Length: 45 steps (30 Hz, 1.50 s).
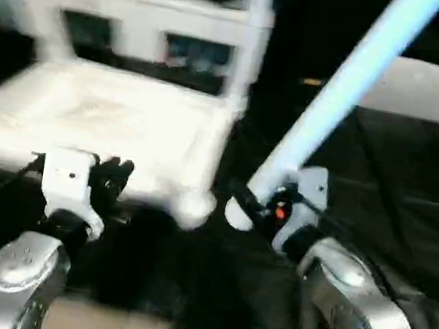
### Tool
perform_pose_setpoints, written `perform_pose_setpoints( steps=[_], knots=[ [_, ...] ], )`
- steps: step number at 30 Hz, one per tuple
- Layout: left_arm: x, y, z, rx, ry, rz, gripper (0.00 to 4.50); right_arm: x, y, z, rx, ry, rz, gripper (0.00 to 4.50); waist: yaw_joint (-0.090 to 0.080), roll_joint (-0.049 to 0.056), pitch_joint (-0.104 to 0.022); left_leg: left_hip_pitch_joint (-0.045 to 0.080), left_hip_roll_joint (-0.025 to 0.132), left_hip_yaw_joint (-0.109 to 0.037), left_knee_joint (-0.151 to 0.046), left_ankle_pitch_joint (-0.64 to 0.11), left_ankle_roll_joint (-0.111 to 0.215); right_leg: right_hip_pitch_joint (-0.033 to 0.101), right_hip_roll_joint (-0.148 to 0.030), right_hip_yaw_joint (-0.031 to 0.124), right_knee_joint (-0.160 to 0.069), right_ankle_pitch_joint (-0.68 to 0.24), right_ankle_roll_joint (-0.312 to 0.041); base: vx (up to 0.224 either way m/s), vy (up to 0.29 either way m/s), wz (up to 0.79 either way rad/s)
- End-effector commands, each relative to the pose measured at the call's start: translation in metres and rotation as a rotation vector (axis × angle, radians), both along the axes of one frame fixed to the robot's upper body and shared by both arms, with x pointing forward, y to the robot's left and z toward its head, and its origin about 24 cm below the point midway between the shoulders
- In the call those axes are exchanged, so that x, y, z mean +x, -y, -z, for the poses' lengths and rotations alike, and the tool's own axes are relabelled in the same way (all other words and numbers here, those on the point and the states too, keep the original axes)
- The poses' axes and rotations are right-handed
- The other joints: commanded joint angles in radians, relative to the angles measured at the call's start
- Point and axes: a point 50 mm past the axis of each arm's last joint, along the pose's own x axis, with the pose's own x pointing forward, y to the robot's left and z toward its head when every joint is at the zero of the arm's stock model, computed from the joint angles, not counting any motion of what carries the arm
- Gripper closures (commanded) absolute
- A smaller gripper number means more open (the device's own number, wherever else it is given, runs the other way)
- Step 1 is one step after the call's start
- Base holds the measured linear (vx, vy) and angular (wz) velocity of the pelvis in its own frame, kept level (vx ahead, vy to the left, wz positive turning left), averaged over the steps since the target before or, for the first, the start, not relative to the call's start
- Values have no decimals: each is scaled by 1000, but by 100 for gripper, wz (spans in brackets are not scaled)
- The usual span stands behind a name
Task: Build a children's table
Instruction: Move to table
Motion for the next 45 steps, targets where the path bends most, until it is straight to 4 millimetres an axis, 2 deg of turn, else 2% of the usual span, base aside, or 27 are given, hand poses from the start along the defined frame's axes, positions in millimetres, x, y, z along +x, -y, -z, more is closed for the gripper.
perform_pose_setpoints(
  steps=[1, 2, 3, 4, 5, 6, 7, 8, 9, 10, 11, 12, 13, 15, 16, 17, 19, 21, 23, 25, 27, 29, 33, 36, 38, 39, 45],
  knots=[
    [0, 6, -2, 3, 3, 22, 363, 2, 6, -2, -13, 18, 25, 257, 47, 8, -22, -90, -44, 5, 52, -39, 279, 121, -145, 179, -184, 39, -198, 163, -46, 8],
    [0, 6, -2, 1, 0, 22, 363, 2, 6, -1, -15, 18, 26, 257, 52, -10, -33, -153, -14, -28, 101, 12, 228, 180, -185, 198, -179, 82, -255, 153, -34, -4],
    [1, 6, -2, -2, -1, 34, 363, 2, 6, -2, -13, 20, 28, 257, 56, -11, -41, -178, -16, -40, 93, 144, 118, 169, -129, 139, -121, 428, -254, 153, -34, -4],
    [1, 7, -2, -4, -2, 43, 363, 2, 6, -2, -11, 22, 29, 257, 63, -3, -40, -155, -15, -43, 16, 317, 46, 126, -70, 63, -79, 768, -201, 52, -34, -14],
    [1, 5, -1, -2, -5, 44, 363, 2, 6, -2, 2, 26, 32, 257, 64, 18, -38, -144, -4, -45, -30, 393, 39, 107, -45, 29, -67, 822, -172, -47, 9, -19],
    [2, 4, 0, 3, -19, 55, 363, 3, 7, -4, 26, 29, 34, 257, 71, 75, -53, -109, 30, -59, -74, 458, 76, 81, -30, -6, -71, 766, -99, -47, 9, -19],
    [3, 3, 1, 6, -27, 59, 335, 3, 7, -4, 38, 30, 35, 257, 61, 83, -64, -96, 74, -90, -34, 583, 102, 58, 5, -2, -27, 709, -43, 0, 0, 0],
    [5, 3, 2, 37, -47, 98, 328, 4, 8, -5, 52, 27, 37, 257, 66, 88, -74, -50, 111, -111, -21, 641, 131, 14, -11, 11, -29, 615, -35, 0, 0, 0],
    [7, 3, 3, 52, -56, 127, 328, 4, 9, -5, 48, 28, 43, 257, 57, 89, -72, -46, 130, -138, -25, 762, 182, 0, -43, 37, -35, 484, -36, 0, 0, 0],
    [8, 3, 3, 57, -59, 136, 322, 5, 10, -5, 47, 28, 45, 257, 67, 77, -55, -79, 95, -103, -28, 691, 158, 15, -51, 44, -71, 456, -61, 0, 0, 0],
    [14, 4, 3, 95, -84, 234, 308, 6, 11, -4, 37, 33, 47, 257, 73, 73, -48, -101, 75, -81, -38, 583, 126, 32, -52, 43, -79, 456, -77, 0, 0, 0],
    [15, 4, 3, 109, -91, 263, 293, 7, 11, -5, 36, 36, 47, 257, 87, 70, -45, -115, 58, -61, -55, 364, 59, 53, -49, 43, -88, 429, -75, 0, 0, 0],
    [17, 4, 3, 135, -98, 298, 293, 7, 12, -5, 39, 40, 46, 257, 88, 73, -33, -105, 68, -59, -76, 140, -1, 51, -50, 42, -103, 302, -90, -89, 3, -5],
    [20, 3, 3, 178, -116, 368, 293, 8, 11, -6, 53, 47, 40, 257, 80, 80, -23, -89, 80, -63, -107, -101, -57, 44, -45, 42, -118, 65, -125, -103, 5, -3],
    [23, 2, 4, 205, -138, 438, 293, 9, 10, -8, 74, 56, 29, 257, 76, 78, -15, -85, 79, -58, -118, -185, -64, 39, -45, 47, -130, -52, -137, -107, 2, 0],
    [26, -1, 5, 244, -166, 505, 293, 9, 10, -9, 81, 65, 18, 257, 78, 81, -10, -79, 77, -54, -122, -236, -69, 31, -47, 50, -138, -138, -139, -116, -3, -3],
    [30, -7, 7, 308, -208, 593, 282, 11, 9, -11, 82, 78, 11, 257, 77, 76, 4, -71, 72, -50, -129, -334, -88, 25, -64, 60, -167, -428, -126, -110, -1, -6],
    [39, -16, 7, 388, -256, 715, 282, 13, 10, -11, 59, 84, 7, 257, 80, 75, 2, -68, 72, -46, -135, -313, -84, 24, -70, 60, -178, -488, -102, -72, 2, -12],
    [43, -21, 8, 425, -283, 766, 282, 13, 10, -10, 47, 73, -7, 257, 87, 77, -4, -59, 76, -40, -139, -267, -79, 20, -69, 62, -176, -426, -107, -26, -2, -4],
    [53, -31, 9, 495, -341, 851, 282, 13, 9, -8, 17, 74, -63, 257, 86, 79, -11, -63, 81, -36, -146, -216, -70, 24, -58, 53, -160, -269, -131, 0, 0, 0],
    [59, -33, 9, 512, -355, 880, 282, 13, 10, -8, 10, 84, -69, 257, 83, 76, -12, -71, 80, -31, -146, -198, -63, 27, -61, 51, -154, -213, -153, 0, 0, 0],
    [75, -36, 10, 568, -363, 933, 282, 13, 12, -7, 1, 91, -81, 257, 89, 79, -22, -66, 80, -24, -140, -153, -55, 24, -61, 50, -148, -138, -169, 0, 0, 0],
    [87, -34, 12, 598, -362, 989, 282, 13, 12, -6, -5, 91, -93, 257, 84, 83, -46, -83, 81, -23, -121, 11, -33, 38, -59, 38, -111, 223, -205, 0, 0, 0],
    [95, -34, 16, 663, -386, 1052, 282, 11, 12, -5, -13, 89, -106, 257, 86, 77, -48, -89, 78, -16, -109, 71, 5, 35, -59, 37, -105, 340, -210, 0, 0, 0],
    [97, -34, 18, 683, -400, 1068, 282, 10, 12, -5, -15, 89, -107, 257, 87, 75, -47, -93, 79, -15, -110, 69, 16, 35, -62, 36, -105, 333, -208, 0, 0, 0],
    [100, -35, 20, 695, -418, 1092, 282, 10, 13, -5, -16, 90, -110, 257, 85, 80, -45, -93, 81, -15, -111, 49, 14, 33, -63, 36, -108, 307, -209, 0, 0, 0],
    [107, -40, 23, 691, -470, 1131, 282, 9, 17, -5, -29, 92, -109, 257, 85, 81, -34, -84, 93, -9, -125, -84, -33, 26, -68, 41, -119, 138, -238, 0, 0, 0]
  ],
)
